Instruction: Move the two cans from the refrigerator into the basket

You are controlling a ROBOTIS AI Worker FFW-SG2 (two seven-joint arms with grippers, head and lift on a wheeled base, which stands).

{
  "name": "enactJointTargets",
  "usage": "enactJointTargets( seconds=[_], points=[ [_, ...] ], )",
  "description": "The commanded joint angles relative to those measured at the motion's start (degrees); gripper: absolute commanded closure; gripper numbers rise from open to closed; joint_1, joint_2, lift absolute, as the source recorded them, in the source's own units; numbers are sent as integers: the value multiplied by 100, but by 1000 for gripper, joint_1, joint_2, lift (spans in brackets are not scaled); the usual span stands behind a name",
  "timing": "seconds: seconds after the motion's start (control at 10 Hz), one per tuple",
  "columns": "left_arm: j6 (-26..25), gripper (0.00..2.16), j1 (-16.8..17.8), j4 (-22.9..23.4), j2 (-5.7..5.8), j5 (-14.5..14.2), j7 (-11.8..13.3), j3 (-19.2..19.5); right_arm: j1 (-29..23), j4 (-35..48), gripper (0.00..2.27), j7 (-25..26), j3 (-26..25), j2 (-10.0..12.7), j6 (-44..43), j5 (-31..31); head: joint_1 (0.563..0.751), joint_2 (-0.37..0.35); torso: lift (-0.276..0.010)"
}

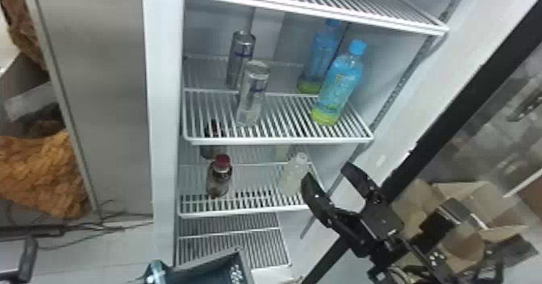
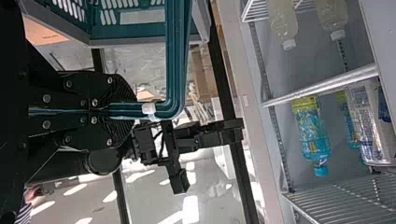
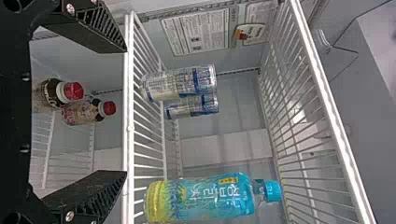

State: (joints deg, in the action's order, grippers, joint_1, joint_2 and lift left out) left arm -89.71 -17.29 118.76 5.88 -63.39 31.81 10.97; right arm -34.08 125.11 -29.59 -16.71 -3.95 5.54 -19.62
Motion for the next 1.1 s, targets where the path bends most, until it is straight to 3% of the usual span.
enactJointTargets(
  seconds=[0.0, 1.0],
  points=[
    [-31, 1197, 0, 0, 9, -3, -8, 0, 118, 68, 102, 14, 49, 0, 176, 89, 695, -350, -35],
    [-31, 1197, 28, -14, 18, -37, -8, -34, 1018, 124, 102, 357, 471, 0, 1062, 648, 695, -350, -35]
  ],
)
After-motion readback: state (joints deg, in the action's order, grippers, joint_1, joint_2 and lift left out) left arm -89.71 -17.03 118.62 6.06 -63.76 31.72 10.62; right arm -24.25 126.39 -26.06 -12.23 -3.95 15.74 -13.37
